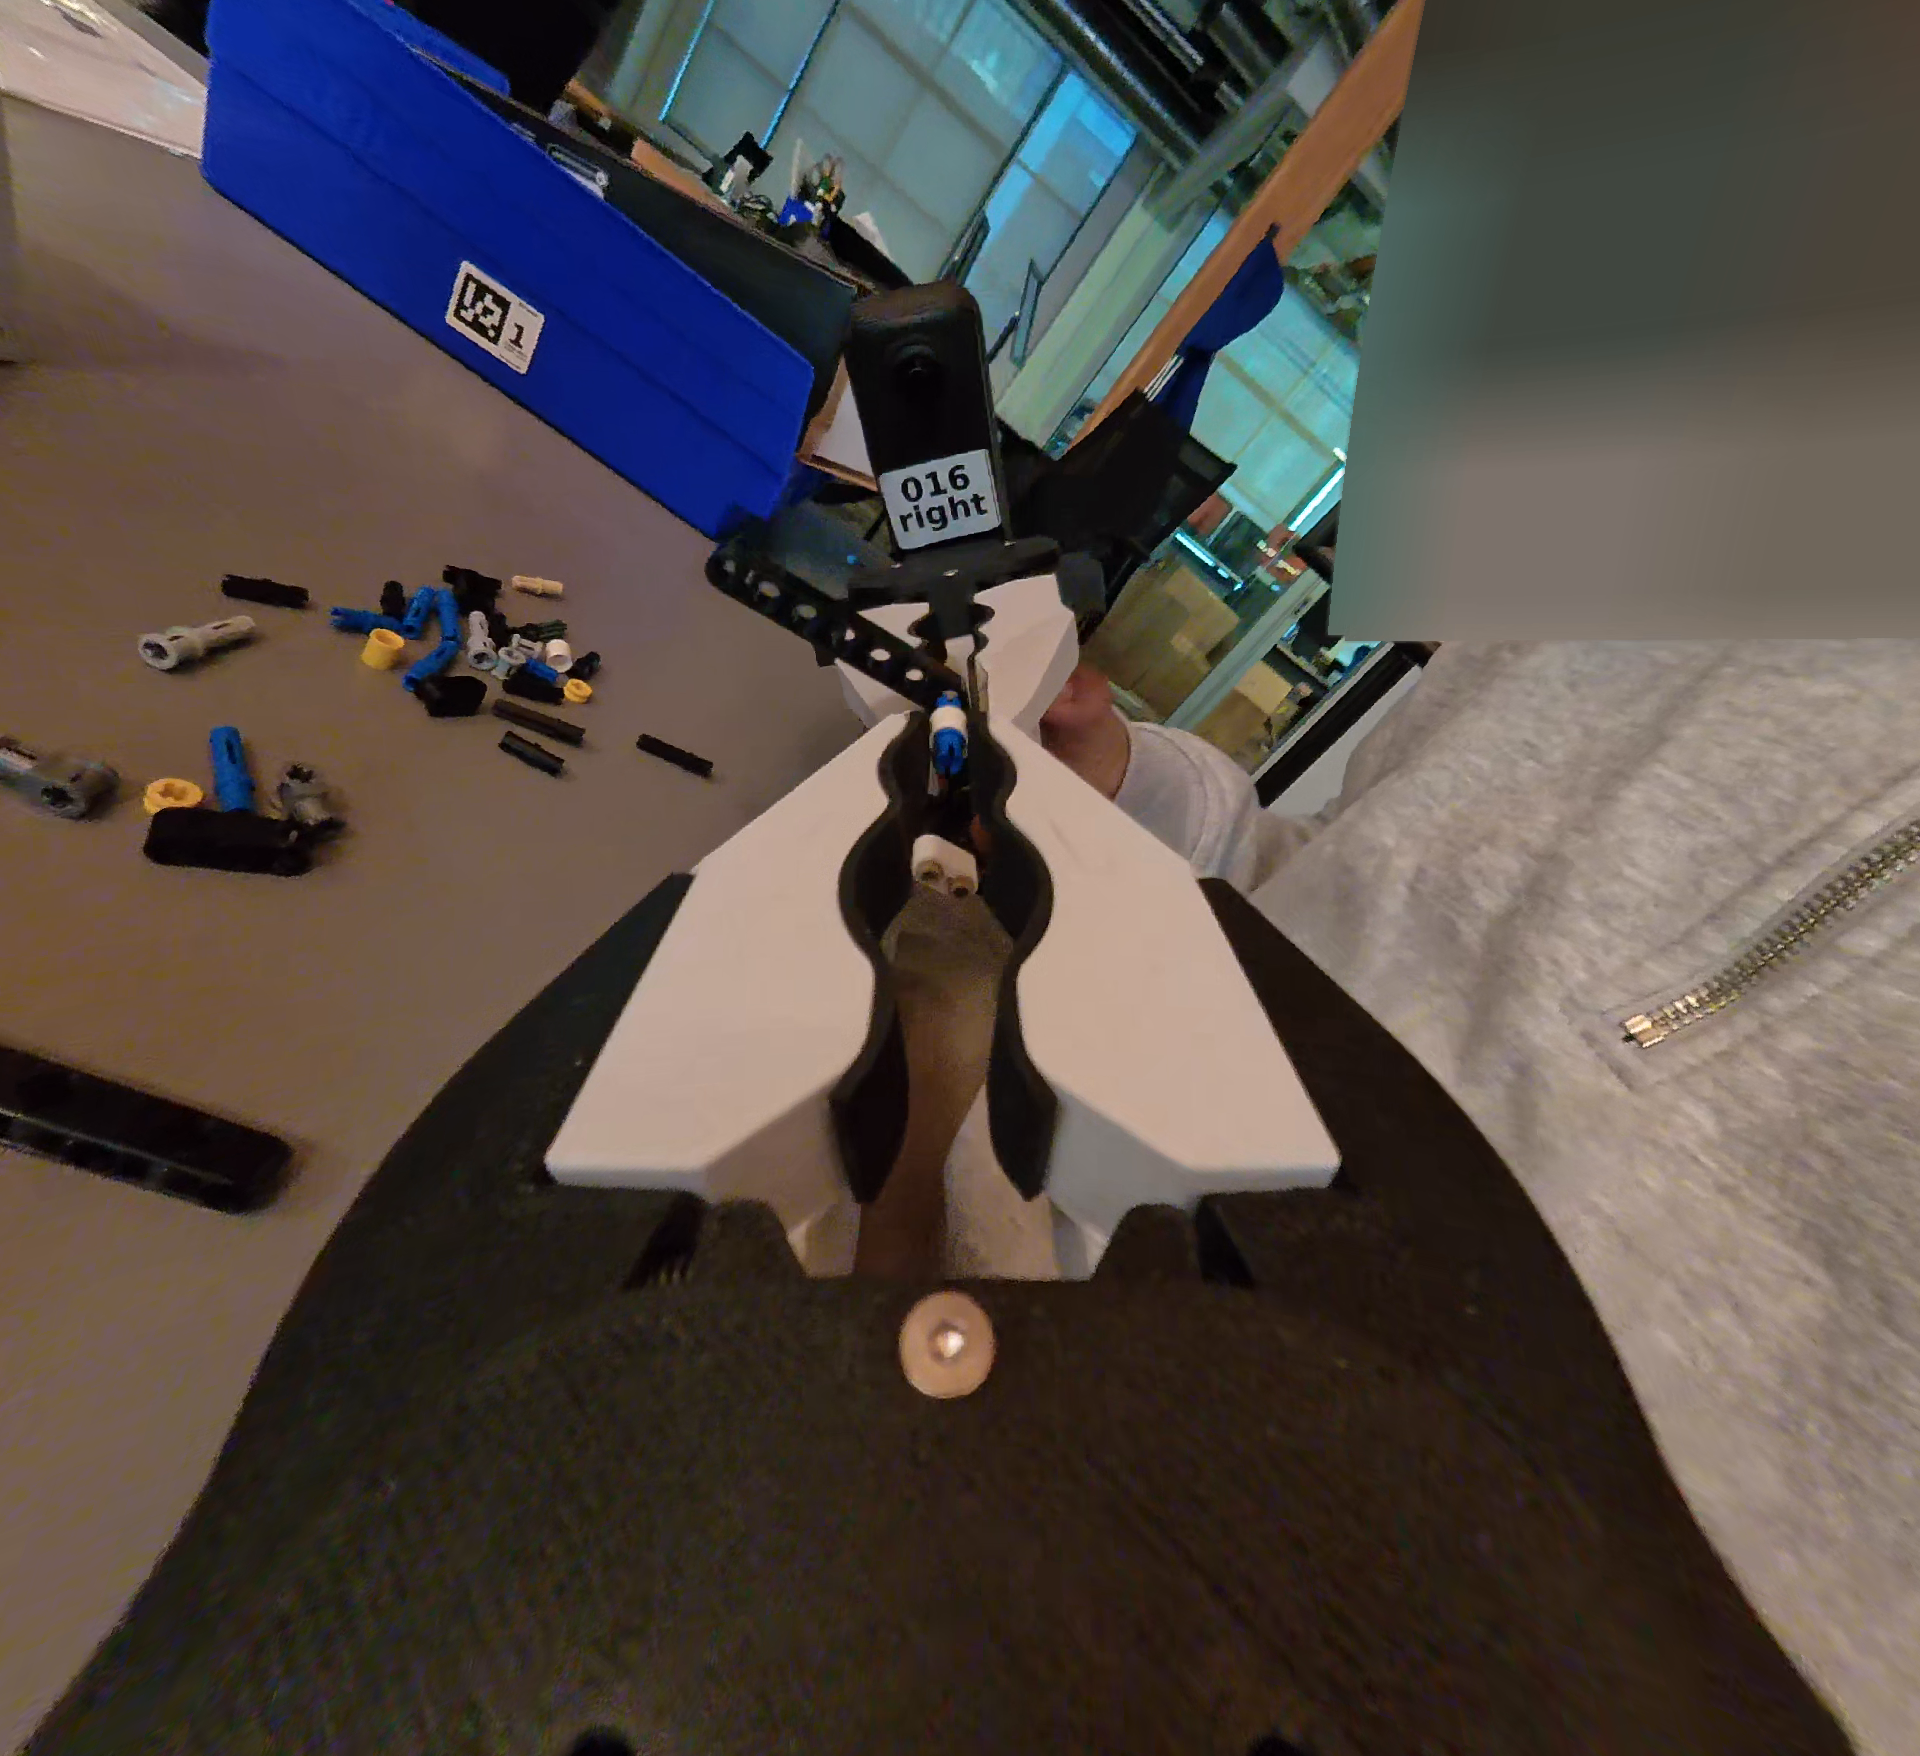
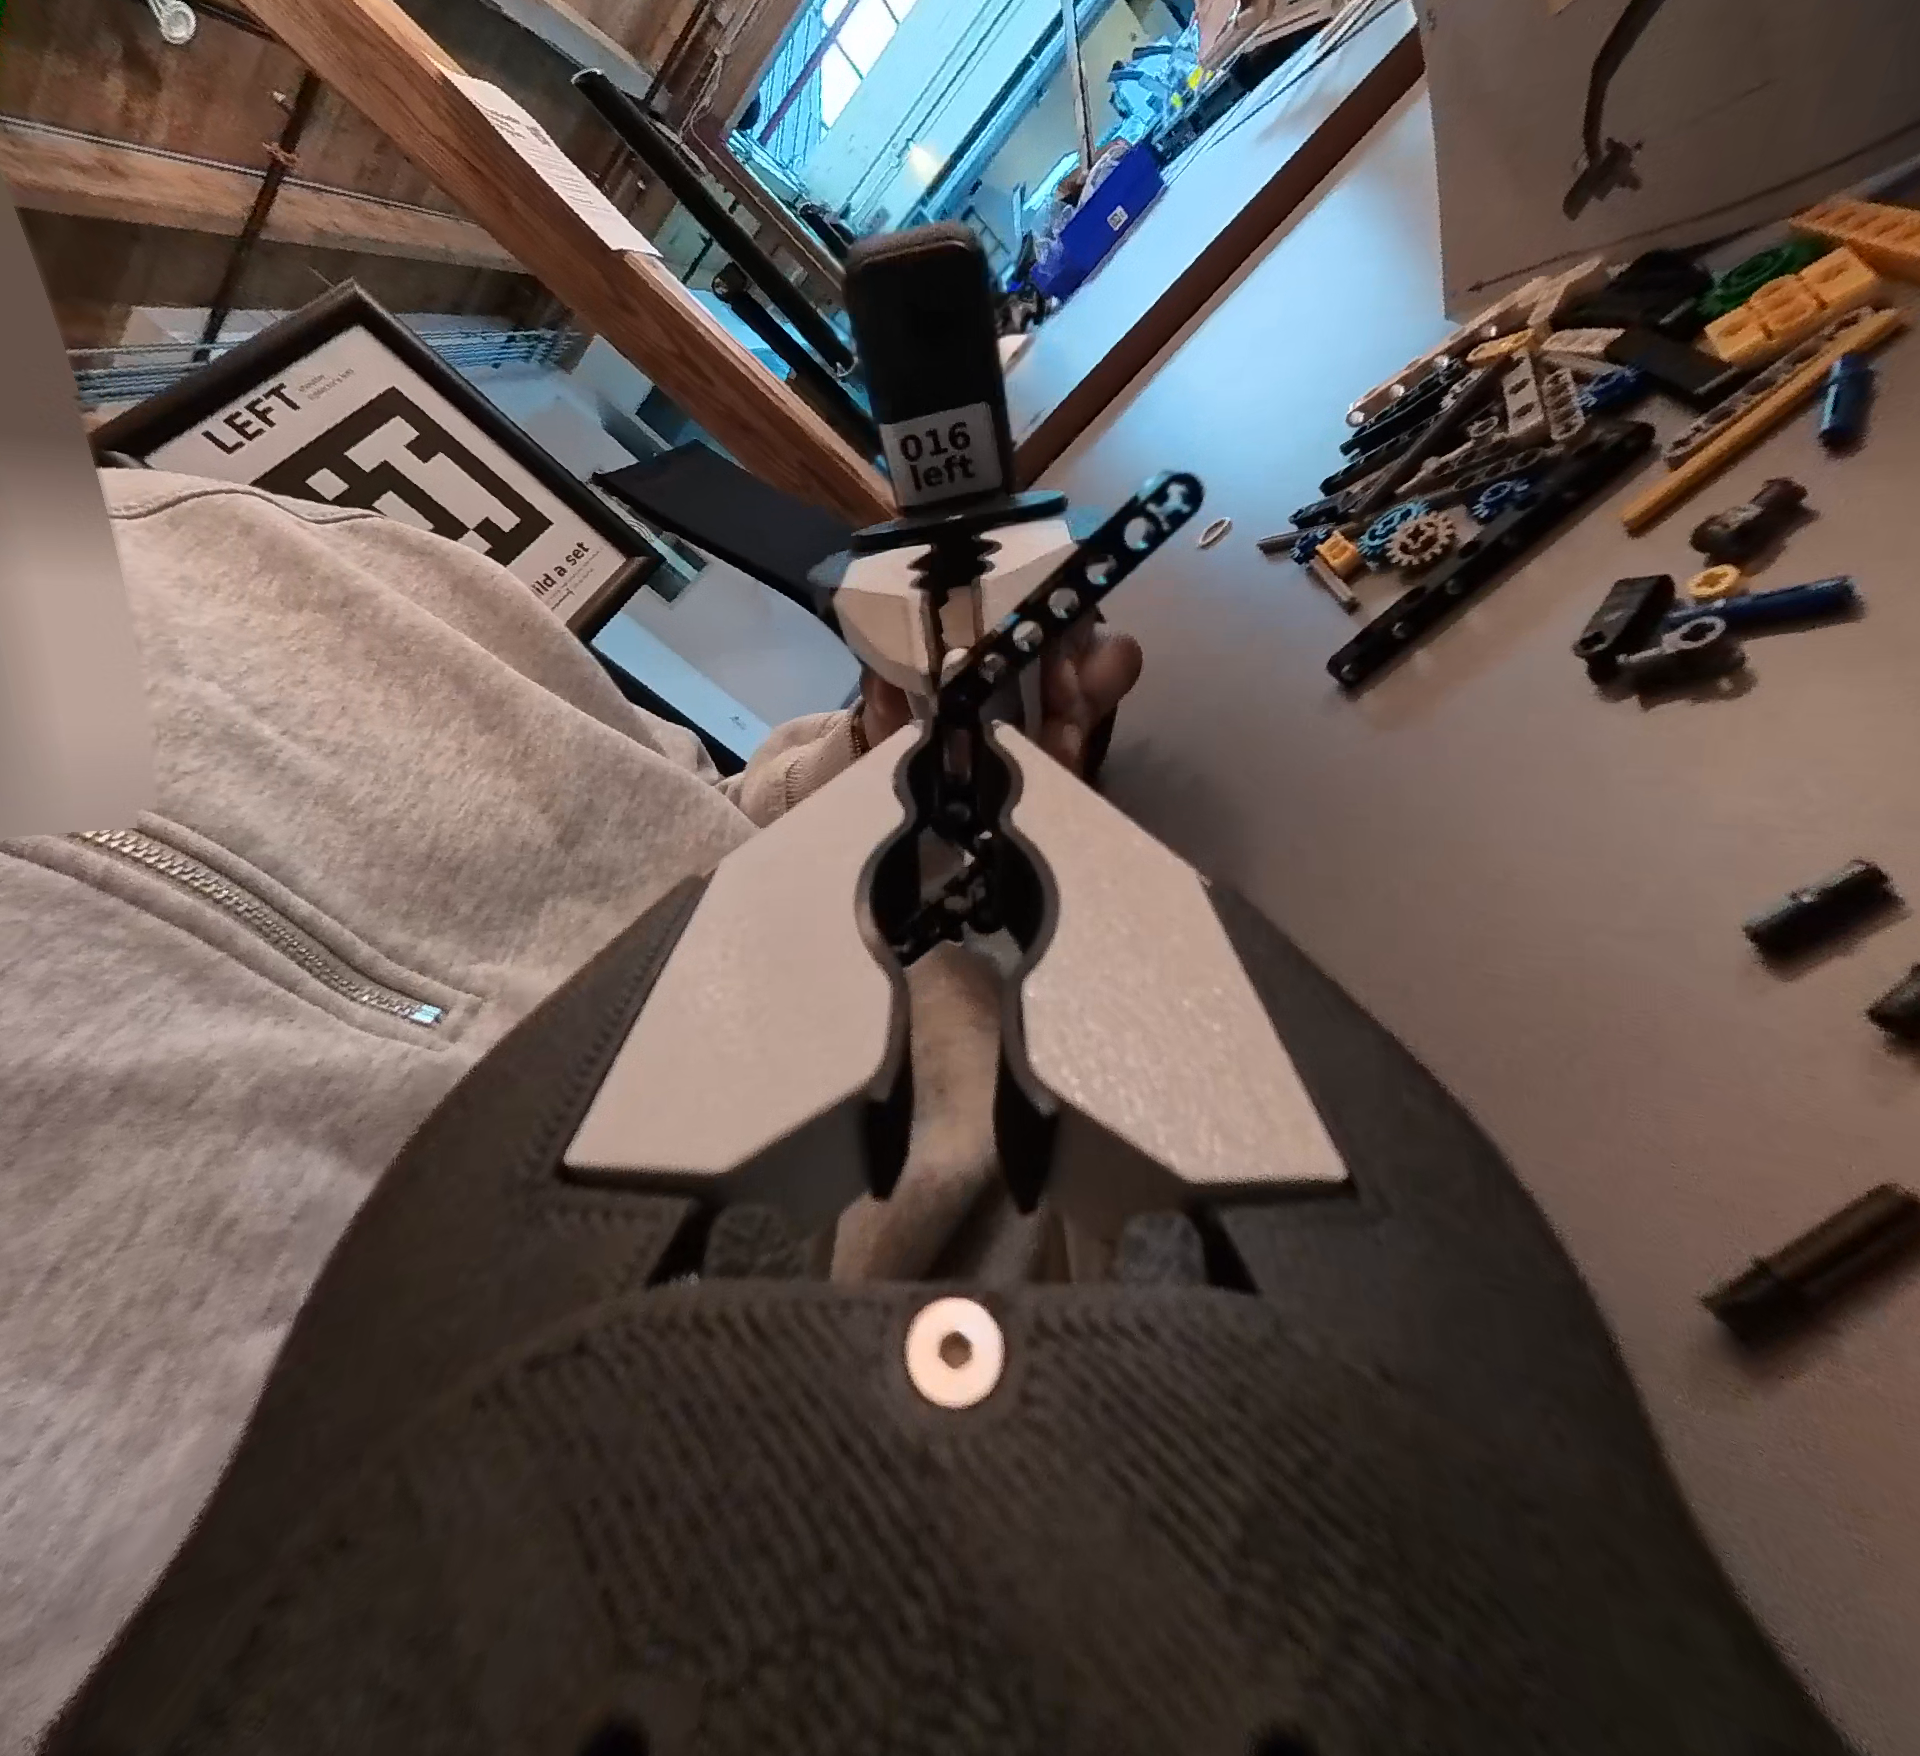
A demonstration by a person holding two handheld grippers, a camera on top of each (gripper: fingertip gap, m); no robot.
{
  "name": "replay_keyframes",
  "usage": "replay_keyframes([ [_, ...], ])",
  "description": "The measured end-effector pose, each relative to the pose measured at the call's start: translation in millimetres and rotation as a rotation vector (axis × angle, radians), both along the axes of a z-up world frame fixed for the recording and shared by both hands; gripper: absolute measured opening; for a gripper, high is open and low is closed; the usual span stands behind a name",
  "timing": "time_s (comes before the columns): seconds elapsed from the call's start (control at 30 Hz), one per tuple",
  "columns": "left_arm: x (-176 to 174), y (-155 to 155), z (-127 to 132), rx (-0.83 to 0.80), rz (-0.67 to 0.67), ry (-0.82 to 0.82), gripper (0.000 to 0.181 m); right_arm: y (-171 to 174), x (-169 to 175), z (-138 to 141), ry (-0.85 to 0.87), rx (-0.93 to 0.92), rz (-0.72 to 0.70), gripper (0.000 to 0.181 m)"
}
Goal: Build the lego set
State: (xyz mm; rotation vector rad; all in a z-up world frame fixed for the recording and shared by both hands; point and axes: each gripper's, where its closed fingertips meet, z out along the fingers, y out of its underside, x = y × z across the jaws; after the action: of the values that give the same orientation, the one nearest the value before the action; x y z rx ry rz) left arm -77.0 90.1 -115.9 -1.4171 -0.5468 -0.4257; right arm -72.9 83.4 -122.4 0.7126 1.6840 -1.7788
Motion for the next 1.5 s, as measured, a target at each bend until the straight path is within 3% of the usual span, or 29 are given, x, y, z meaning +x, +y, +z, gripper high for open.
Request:
replay_keyframes([
  [0.6,-0.3,5.2,-3.7,-0.064,0.040,0.036,0.005,4.5,1.1,-2.9,-0.152,-0.048,0.078,0.004],
  [1.5,1.5,5.6,-5.8,-0.096,0.036,0.023,0.005,4.3,3.1,-5.2,-0.127,-0.019,0.077,0.004],
])
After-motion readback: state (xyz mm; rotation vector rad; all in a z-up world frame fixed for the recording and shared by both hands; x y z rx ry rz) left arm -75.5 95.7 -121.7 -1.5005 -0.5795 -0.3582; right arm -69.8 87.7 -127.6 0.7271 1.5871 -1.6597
